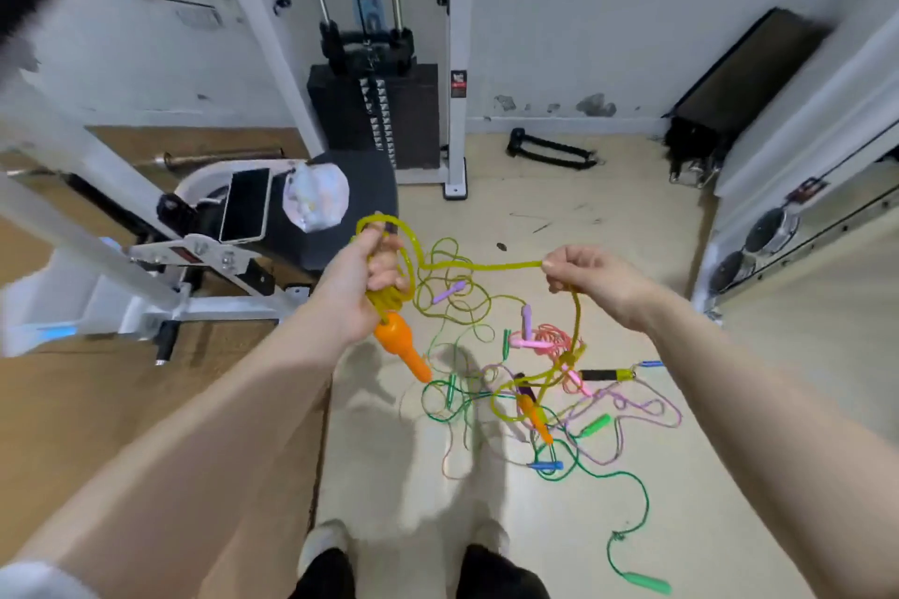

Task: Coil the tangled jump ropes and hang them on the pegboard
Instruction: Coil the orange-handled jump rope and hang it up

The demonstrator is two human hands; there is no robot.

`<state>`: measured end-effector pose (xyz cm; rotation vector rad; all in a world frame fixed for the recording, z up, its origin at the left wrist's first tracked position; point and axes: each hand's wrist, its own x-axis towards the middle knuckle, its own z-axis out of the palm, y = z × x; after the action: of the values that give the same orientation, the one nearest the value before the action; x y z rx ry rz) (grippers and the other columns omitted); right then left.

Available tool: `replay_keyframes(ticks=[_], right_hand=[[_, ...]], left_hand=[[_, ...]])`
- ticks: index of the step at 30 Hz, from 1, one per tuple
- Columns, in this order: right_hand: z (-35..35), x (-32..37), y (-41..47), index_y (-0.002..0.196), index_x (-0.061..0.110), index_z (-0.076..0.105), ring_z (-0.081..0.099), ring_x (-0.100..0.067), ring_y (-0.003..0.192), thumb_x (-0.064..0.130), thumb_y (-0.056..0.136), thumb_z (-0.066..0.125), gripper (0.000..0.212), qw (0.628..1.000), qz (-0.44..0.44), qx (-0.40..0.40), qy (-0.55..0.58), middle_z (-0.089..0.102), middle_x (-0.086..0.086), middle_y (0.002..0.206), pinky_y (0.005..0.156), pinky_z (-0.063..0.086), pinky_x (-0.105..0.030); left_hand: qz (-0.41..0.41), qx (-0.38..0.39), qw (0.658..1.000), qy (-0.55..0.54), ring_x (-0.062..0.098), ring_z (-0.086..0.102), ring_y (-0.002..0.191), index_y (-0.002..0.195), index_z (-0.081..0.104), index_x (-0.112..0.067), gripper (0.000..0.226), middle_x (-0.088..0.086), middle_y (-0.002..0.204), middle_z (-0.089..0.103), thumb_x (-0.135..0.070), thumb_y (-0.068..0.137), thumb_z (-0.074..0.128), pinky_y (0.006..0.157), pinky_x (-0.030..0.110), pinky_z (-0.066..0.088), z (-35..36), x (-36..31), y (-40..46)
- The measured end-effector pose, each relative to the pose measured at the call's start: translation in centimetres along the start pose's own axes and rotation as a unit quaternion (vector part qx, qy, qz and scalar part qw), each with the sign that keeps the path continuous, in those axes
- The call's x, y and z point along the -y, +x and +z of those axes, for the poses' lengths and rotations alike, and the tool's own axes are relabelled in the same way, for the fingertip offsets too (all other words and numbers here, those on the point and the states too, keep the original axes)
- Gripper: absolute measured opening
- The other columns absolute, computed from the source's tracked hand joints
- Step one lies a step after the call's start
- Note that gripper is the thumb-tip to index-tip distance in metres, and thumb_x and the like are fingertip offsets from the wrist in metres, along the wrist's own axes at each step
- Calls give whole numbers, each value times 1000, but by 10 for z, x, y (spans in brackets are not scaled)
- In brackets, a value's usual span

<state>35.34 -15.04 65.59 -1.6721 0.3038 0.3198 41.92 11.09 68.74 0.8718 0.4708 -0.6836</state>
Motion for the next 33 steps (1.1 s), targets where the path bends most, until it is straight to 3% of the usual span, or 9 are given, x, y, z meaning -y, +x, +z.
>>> replay_keyframes(ticks=[4,11,13,15,18,21,25,28,33], right_hand=[[11,78,-14,72,13,51,51,-5,58,20,99,40,30,998,-29,62,-3,49,1,65,74,47,-19],[27,135,-25,63,16,44,38,-7,49,34,103,26,47,996,-92,1,14,39,4,56,59,37,-19],[28,136,-31,76,12,57,29,-6,47,43,98,36,43,991,-92,63,71,31,5,56,53,24,-20],[26,131,-33,90,12,57,29,-5,49,47,76,69,40,969,-100,145,176,34,7,57,52,24,-19],[23,124,-36,76,17,57,36,-7,48,24,57,86,35,949,-133,152,243,44,5,57,56,31,-21],[24,122,-38,68,14,46,42,-10,48,2,85,60,25,948,-129,58,286,48,2,56,60,39,-23],[24,110,-37,68,14,45,46,-11,54,11,96,48,28,967,-110,-22,230,52,1,62,60,44,-20],[29,92,-36,69,14,47,41,-8,49,20,101,38,33,992,-64,-27,107,47,5,54,52,40,-16],[26,74,-45,71,17,42,22,-5,36,28,103,30,35,977,55,25,206,27,12,41,42,24,-17]], left_hand=[[-25,-6,996,89,3,21,26,64,54,-9,45,-8,40,29,-46,91,49,45,14,25,32,-10,-41],[-13,-27,983,179,5,21,26,72,49,-8,36,-9,37,27,-39,92,49,50,21,26,41,-12,-80],[-20,-25,985,171,4,20,26,71,49,-9,35,-9,36,26,-37,92,50,49,19,26,41,-12,-85],[-24,-24,986,160,4,20,26,71,49,-9,35,-9,36,27,-36,92,49,46,17,27,42,-12,-90],[-28,-28,988,151,3,21,25,70,49,-9,36,-9,35,27,-37,92,49,48,16,24,43,-12,-94],[-21,-36,986,161,4,22,25,73,49,-8,34,-9,36,27,-36,93,49,52,18,25,41,-9,-96],[-19,-30,981,192,4,23,27,75,50,-8,32,-9,37,28,-33,94,50,53,19,28,39,-1,-99],[-33,-8,981,193,3,24,28,74,51,-9,32,-9,38,29,-33,94,49,49,18,31,38,4,-100],[-38,0,991,125,4,23,26,70,51,-8,35,-8,36,28,-35,93,47,42,16,36,31,6,-98]])
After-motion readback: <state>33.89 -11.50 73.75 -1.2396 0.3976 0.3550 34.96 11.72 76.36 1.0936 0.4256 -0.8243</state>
